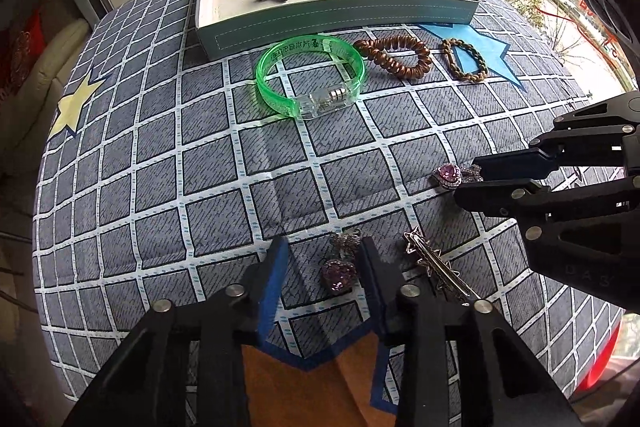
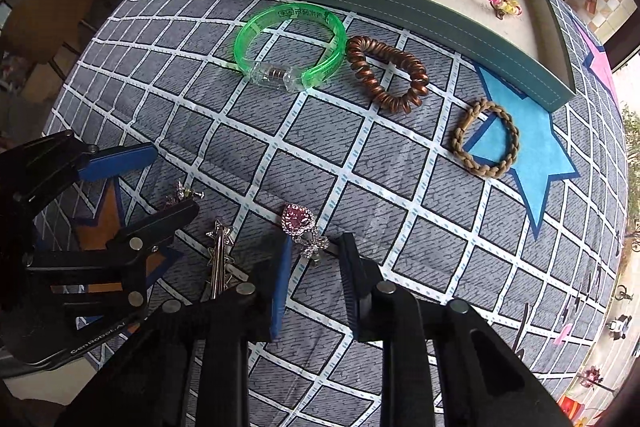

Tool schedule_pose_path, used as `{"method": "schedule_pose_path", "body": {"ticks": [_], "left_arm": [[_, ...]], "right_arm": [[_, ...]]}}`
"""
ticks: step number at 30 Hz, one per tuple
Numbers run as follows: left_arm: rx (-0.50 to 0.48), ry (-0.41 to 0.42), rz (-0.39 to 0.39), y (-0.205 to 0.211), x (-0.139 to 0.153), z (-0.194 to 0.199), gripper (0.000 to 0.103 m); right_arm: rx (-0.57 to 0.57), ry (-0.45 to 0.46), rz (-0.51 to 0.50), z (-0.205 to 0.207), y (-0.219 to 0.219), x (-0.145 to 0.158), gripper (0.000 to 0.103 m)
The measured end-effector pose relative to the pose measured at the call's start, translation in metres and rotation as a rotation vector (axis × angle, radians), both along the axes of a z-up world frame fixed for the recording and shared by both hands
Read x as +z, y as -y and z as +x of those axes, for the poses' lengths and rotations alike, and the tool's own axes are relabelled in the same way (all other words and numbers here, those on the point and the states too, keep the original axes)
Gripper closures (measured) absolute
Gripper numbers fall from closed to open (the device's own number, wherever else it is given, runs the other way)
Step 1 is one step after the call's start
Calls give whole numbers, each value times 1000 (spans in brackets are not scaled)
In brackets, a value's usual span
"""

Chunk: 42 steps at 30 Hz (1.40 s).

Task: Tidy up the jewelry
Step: 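Grasp a pink heart earring with the left tool while the right tool grasps another pink earring, then carry both earrings over the white tray and open both tools to drop them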

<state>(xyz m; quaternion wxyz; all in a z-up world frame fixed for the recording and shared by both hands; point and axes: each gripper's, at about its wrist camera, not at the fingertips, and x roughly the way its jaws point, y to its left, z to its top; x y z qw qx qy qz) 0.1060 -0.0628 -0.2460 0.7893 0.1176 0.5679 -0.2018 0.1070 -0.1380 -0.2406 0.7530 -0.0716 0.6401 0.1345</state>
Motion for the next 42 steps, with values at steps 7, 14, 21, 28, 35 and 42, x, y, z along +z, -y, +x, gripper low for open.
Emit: {"method": "schedule_pose_path", "body": {"ticks": [7, 14, 21, 28, 35, 42], "left_arm": [[41, -37, -62, -5, 3, 4, 73], [136, -77, -162, -28, 16, 11, 73], [181, -75, -210, -40, 35, 19, 73], [189, -38, -233, -38, 58, 35, 73], [181, 19, -250, -29, 85, 60, 73], [170, 77, -241, -14, 102, 95, 73]], "right_arm": [[-96, -21, 77, 2, 17, 1, 84], [-217, -51, 189, 3, 47, 7, 84], [-283, -51, 252, 4, 64, 19, 84], [-321, -16, 300, 14, 81, 42, 84], [-358, 41, 324, 40, 105, 66, 84], [-400, 93, 330, 81, 131, 82, 84]]}}
